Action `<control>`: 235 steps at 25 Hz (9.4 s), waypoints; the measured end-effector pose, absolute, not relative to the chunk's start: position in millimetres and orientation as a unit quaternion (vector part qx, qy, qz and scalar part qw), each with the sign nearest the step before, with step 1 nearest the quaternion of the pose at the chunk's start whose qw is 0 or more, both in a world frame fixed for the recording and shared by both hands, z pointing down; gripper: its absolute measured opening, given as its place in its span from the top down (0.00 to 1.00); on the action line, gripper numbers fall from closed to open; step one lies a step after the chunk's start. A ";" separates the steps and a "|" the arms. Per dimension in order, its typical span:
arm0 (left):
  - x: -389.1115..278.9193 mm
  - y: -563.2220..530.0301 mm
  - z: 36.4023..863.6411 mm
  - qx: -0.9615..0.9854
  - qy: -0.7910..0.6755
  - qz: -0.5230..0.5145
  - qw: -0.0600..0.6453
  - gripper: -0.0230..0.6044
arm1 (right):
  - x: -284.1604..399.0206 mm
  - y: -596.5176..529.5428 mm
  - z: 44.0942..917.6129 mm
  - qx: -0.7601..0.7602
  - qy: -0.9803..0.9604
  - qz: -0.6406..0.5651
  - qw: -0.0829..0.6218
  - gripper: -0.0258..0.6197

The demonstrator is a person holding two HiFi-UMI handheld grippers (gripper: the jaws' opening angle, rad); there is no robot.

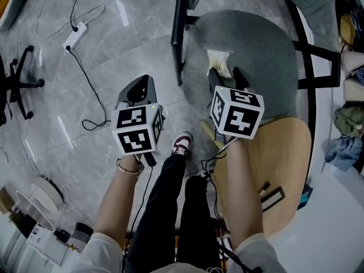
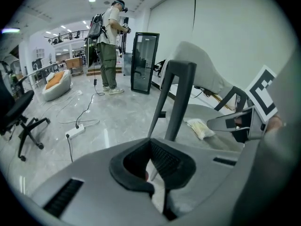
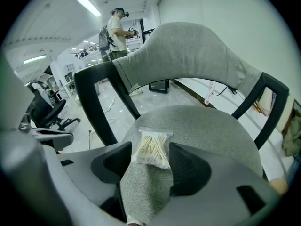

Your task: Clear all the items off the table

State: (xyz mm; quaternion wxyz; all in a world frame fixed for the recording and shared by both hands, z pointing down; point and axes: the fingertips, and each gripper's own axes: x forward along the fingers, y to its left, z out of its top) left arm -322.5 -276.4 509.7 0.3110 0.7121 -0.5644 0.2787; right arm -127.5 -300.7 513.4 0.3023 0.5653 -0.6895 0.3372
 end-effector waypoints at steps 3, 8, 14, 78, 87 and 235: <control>-321.7 -270.8 505.8 0.710 -0.567 0.270 0.319 0.96 | -125.9 -291.9 505.7 0.565 -0.694 0.331 0.299 0.58; -313.5 -255.5 493.7 0.711 -0.570 0.273 0.309 0.96 | -110.2 -268.1 490.3 0.578 -0.687 0.324 0.297 0.69; -278.8 -226.4 466.7 0.727 -0.554 0.270 0.303 0.96 | -80.4 -225.2 460.8 0.607 -0.669 0.315 0.290 0.87; 88.1 129.7 501.4 0.852 -0.174 0.438 0.229 0.96 | 158.8 232.7 506.5 0.724 -0.448 0.504 0.144 0.78; 79.5 114.6 502.7 0.849 -0.187 0.436 0.231 0.96 | 148.5 229.6 531.7 0.693 -0.464 0.509 0.213 0.75; 59.0 42.3 485.2 0.855 -0.230 0.401 0.235 0.96 | 154.9 142.7 474.8 0.746 -0.413 0.505 0.135 0.92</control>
